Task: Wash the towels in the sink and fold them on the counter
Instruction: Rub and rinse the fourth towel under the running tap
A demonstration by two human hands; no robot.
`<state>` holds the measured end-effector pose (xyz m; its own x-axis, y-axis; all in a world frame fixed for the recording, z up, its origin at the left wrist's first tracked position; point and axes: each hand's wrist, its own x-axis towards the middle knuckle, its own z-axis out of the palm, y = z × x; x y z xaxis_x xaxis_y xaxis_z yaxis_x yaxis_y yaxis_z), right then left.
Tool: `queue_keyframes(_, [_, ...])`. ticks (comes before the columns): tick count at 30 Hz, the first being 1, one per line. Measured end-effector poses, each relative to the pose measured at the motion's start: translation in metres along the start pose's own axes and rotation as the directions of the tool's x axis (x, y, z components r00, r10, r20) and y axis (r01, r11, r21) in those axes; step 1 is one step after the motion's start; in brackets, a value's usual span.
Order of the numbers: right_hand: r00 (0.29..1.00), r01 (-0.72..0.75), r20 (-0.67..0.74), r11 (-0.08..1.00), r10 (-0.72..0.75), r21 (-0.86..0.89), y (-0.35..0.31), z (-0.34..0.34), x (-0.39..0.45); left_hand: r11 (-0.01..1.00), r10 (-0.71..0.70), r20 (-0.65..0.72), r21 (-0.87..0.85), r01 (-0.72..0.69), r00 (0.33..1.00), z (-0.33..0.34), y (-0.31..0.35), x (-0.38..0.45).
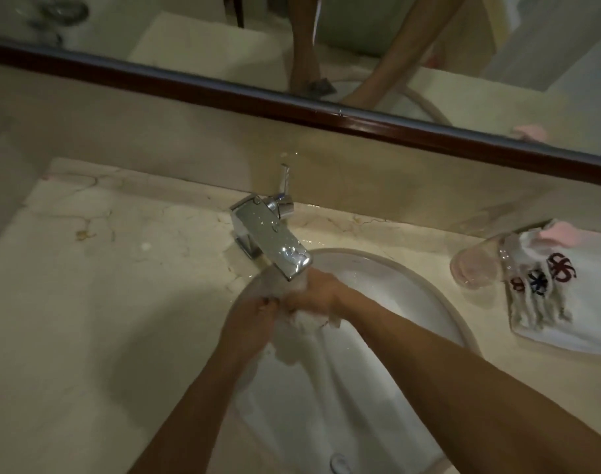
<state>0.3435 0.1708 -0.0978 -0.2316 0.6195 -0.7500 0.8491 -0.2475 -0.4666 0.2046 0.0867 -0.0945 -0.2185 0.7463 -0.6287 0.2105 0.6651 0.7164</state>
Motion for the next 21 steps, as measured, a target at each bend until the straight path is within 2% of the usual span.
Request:
queue_keyframes(1, [1.0, 0.007, -0.013, 1.0, -0.007, 0.02, 0.002, -0.001, -0.004, 0.991, 0.09, 0.027, 0.096, -0.092, 0.996, -0.007, 0.013, -0.006])
queue_keyframes(3, [0.999, 0.005, -0.05, 0.998, -0.002, 0.069, 0.003, -0.003, -0.012, 0.962, 0.144, 0.126, 0.216, -0.169, 0.982, -0.022, 0.037, -0.021])
queue_keyframes(6, [0.997, 0.038, -0.072, 0.996, -0.032, 0.085, -0.001, -0.006, -0.027, 0.911, 0.276, 0.345, 0.205, -0.359, 0.897, -0.034, 0.092, -0.041])
queue_keyframes(8, [0.998, 0.033, -0.062, 0.997, -0.029, 0.076, -0.004, -0.013, -0.038, 0.802, 0.458, 0.357, 0.228, -0.552, 0.814, -0.034, 0.126, -0.047])
queue_keyframes(10, [0.997, 0.01, -0.073, 0.997, -0.004, 0.083, -0.005, -0.021, -0.051, 0.603, 0.613, 0.288, 0.43, -0.671, 0.736, -0.031, 0.153, -0.031])
queue_keyframes(12, [0.997, 0.013, -0.079, 0.996, -0.007, 0.088, -0.002, -0.027, -0.056, 0.388, 0.631, 0.294, 0.682, -0.62, 0.718, -0.025, 0.172, -0.006])
queue_keyframes(15, [0.995, 0.028, -0.096, 0.993, -0.017, 0.113, -0.002, -0.032, -0.063, 0.213, 0.488, 0.392, 0.813, -0.542, 0.78, -0.016, 0.187, 0.025])
queue_keyframes(18, [0.996, 0.028, -0.092, 0.989, -0.015, 0.142, 0.002, -0.035, -0.067, -0.111, 0.388, 0.423, 0.903, -0.414, 0.819, -0.017, 0.185, 0.045])
queue_keyframes(19, [0.996, 0.028, -0.094, 0.987, -0.013, 0.16, 0.003, -0.035, -0.067, -0.174, 0.38, 0.395, 0.919, -0.354, 0.837, -0.02, 0.184, 0.048])
queue_keyframes(21, [0.995, 0.03, -0.097, 0.98, -0.01, 0.199, 0.007, -0.034, -0.069, -0.231, 0.418, 0.361, 0.93, -0.286, 0.834, -0.022, 0.185, 0.053])
